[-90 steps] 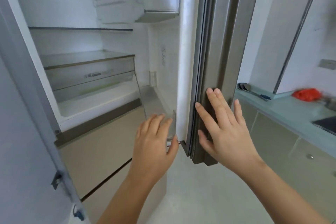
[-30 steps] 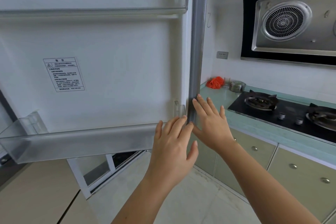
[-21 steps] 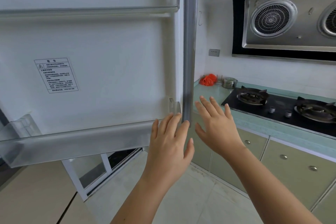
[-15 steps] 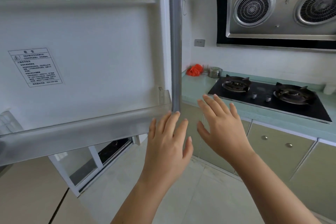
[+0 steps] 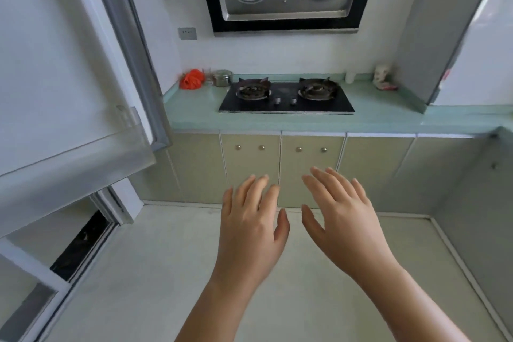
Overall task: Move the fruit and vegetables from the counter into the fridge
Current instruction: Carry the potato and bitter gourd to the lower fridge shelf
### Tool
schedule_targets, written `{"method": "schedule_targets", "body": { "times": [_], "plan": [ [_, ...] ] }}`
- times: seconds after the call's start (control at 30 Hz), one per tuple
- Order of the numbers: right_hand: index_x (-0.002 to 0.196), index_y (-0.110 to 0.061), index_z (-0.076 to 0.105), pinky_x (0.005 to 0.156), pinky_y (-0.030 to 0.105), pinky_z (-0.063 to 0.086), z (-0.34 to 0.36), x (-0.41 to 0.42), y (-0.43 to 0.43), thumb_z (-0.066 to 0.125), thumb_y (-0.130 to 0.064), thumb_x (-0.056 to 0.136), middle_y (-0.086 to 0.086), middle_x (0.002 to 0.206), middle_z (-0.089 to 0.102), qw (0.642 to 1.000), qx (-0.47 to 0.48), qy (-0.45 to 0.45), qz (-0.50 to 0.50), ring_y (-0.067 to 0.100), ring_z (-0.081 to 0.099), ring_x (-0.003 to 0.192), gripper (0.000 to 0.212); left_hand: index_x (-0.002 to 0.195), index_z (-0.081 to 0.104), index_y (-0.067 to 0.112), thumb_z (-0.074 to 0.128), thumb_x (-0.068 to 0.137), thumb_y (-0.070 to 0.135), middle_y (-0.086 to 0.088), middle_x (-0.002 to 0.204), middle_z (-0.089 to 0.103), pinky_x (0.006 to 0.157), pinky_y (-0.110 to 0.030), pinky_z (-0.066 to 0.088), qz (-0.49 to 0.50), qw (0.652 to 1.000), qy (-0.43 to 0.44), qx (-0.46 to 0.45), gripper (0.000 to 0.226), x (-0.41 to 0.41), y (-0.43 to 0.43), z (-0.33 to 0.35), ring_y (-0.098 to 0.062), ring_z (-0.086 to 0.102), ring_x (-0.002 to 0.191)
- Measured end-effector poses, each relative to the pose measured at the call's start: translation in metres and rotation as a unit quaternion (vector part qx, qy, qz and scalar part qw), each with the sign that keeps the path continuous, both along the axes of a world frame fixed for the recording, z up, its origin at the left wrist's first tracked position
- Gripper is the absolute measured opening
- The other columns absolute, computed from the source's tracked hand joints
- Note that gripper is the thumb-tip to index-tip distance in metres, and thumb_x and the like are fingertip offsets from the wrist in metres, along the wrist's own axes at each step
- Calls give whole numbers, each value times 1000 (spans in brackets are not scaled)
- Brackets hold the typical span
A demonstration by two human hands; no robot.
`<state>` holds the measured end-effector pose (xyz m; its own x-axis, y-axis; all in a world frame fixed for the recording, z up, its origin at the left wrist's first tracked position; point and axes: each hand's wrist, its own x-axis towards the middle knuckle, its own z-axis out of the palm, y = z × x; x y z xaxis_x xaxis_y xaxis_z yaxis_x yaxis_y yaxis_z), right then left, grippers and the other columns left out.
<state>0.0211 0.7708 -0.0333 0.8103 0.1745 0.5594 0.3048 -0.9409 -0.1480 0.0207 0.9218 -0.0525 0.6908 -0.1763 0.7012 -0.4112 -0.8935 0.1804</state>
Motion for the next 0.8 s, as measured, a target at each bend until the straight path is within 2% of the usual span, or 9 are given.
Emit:
{"method": "schedule_targets", "body": {
  "times": [0.2,0.43,0.57,0.67,0.8],
  "plan": [
    [108,-9,64,88,50,45,6,-35,-86,41,-33,79,9,116,64,993,9,-26,-113,31,58,111,44,106,63,6,46,81,26,-11,114,63,91,-47,44,-123,992,12,-5,36,2,-88,6,-32,55,110],
    [107,-10,65,90,53,43,5,-77,-210,57,-27,74,8,115,65,971,20,-46,-235,31,58,111,38,108,64,8,43,83,29,-10,114,63,96,-42,32,-232,972,23,-19,38,-5,-220,3,-26,49,112],
    [108,-10,65,91,54,41,8,-106,-291,50,-30,78,7,117,64,956,28,-43,-288,30,57,113,38,108,64,9,42,83,30,-9,115,63,97,-41,29,-278,959,39,-27,39,-18,-305,3,-22,44,113],
    [107,-10,65,91,56,41,7,-128,-349,56,-26,75,8,117,64,944,33,-45,-326,31,57,113,37,107,64,10,42,83,30,-8,115,63,97,-46,37,-316,948,36,-23,39,-30,-370,2,-21,44,113],
    [107,-11,65,91,55,41,4,-158,-415,42,-34,79,8,117,64,925,31,-39,-376,31,57,113,43,107,65,10,43,82,30,-8,114,64,94,-52,39,-364,930,35,-22,39,-45,-449,2,-21,44,113]
  ]
}}
